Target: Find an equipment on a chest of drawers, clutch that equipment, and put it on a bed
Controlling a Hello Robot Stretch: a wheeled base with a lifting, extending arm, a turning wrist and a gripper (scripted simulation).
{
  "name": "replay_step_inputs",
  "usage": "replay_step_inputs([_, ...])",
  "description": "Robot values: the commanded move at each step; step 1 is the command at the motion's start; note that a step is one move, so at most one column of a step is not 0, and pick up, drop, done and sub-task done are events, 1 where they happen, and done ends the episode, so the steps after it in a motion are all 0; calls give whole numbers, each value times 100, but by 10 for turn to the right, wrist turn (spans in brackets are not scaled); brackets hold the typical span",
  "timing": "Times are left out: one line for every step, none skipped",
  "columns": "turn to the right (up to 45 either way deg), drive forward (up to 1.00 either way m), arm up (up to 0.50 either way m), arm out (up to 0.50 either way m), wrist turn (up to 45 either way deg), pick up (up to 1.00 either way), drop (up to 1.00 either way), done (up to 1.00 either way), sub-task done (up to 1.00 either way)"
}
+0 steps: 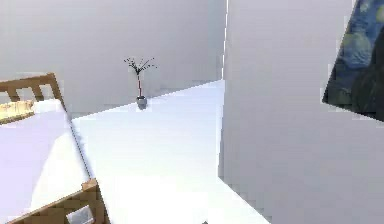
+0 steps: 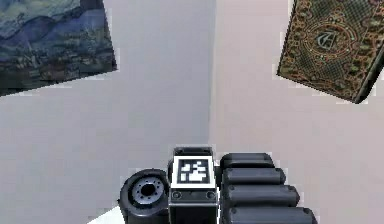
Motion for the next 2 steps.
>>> replay_step_inputs([450,0,0,0,0,0,0,0,0])
replay_step_inputs([30,0,0,0,0,0,0,0,0])
